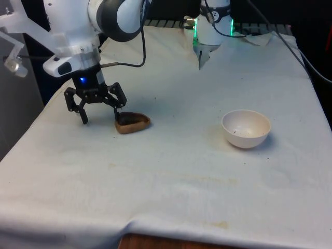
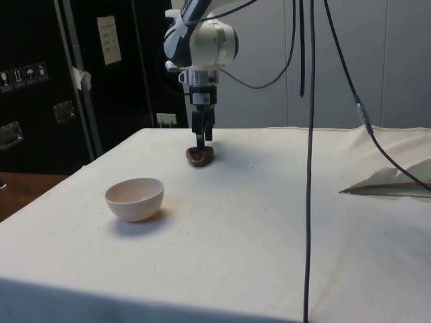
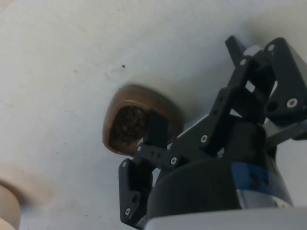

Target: Pour the coffee beans from the cup into the bowl.

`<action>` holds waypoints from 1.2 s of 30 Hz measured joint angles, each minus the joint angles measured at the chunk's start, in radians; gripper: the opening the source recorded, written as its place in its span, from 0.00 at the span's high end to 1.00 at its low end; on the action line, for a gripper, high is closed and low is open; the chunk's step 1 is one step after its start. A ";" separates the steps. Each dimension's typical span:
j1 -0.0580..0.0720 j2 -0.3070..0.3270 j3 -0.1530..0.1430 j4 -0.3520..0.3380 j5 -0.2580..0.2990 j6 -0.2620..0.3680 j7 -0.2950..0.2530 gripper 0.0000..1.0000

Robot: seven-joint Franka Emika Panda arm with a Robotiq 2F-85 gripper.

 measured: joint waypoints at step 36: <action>0.086 -0.051 -0.006 -0.087 -0.024 0.036 0.039 0.00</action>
